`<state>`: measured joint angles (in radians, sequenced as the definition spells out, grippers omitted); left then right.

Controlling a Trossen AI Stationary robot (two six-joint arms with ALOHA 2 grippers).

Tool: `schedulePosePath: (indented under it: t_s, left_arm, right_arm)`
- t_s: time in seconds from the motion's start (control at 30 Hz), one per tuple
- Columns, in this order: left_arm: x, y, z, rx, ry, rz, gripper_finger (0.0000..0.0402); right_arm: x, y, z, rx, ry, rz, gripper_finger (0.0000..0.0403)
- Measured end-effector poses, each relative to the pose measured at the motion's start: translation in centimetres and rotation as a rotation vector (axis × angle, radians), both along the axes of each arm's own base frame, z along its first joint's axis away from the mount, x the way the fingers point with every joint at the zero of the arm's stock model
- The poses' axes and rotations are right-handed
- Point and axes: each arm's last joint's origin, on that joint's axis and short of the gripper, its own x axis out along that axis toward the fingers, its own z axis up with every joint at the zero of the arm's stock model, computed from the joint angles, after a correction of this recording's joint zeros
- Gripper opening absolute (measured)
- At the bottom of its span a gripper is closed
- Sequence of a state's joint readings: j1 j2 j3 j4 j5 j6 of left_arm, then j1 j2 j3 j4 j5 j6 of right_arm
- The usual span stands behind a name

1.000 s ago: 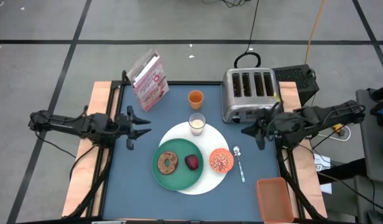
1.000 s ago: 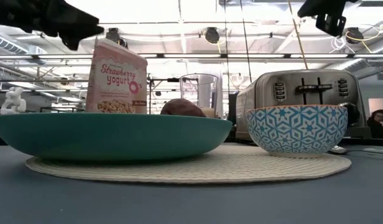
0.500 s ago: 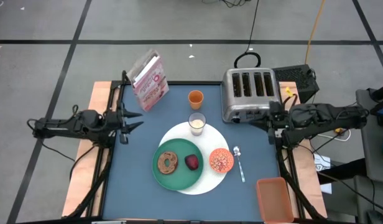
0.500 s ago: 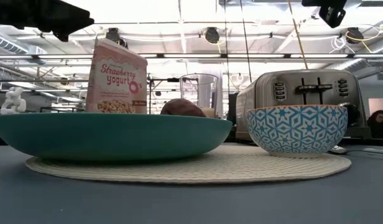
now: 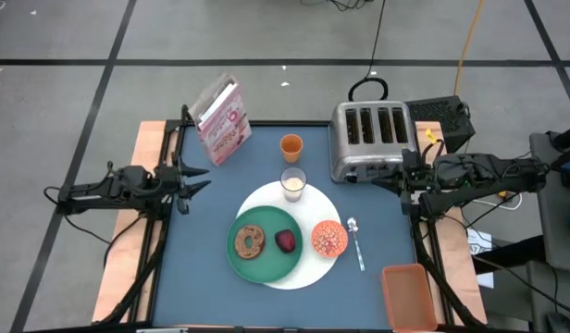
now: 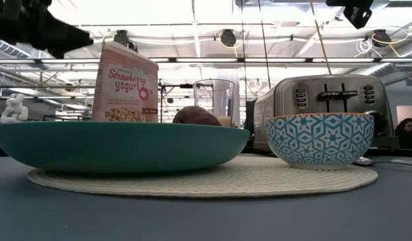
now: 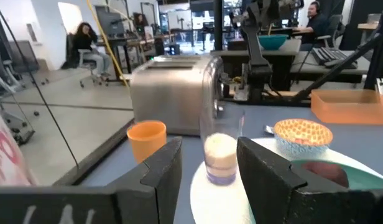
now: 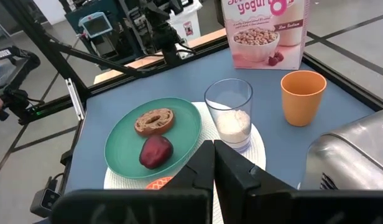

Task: Arrange a breakfast setting
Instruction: Return to Home Position

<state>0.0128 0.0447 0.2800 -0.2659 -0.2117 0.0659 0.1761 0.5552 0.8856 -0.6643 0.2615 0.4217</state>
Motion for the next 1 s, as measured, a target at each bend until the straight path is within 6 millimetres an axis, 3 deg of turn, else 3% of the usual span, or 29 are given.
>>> schedulePosePath:
  t_s: [0.17,0.5,0.77,1.0]
  left_arm:
    - [0.4,0.0,-2.0,-0.045,-0.009,-0.001,0.0159]
    - [0.6,0.0,-2.2,-0.04,-0.029,-0.002,0.0159]
    - [1.8,0.0,-4.8,-0.04,-0.101,-0.005,0.0159]
    - [2.0,0.0,-5.6,-0.062,-0.098,-0.006,0.0159]
  right_arm:
    - [0.0,0.0,0.0,0.001,0.0,0.0,0.0]
    - [0.0,0.0,0.0,-0.014,0.004,0.007,0.0]
    - [0.0,0.0,0.0,-0.018,0.005,0.009,0.0]
    - [0.0,0.0,0.0,-0.029,0.001,0.017,0.0]
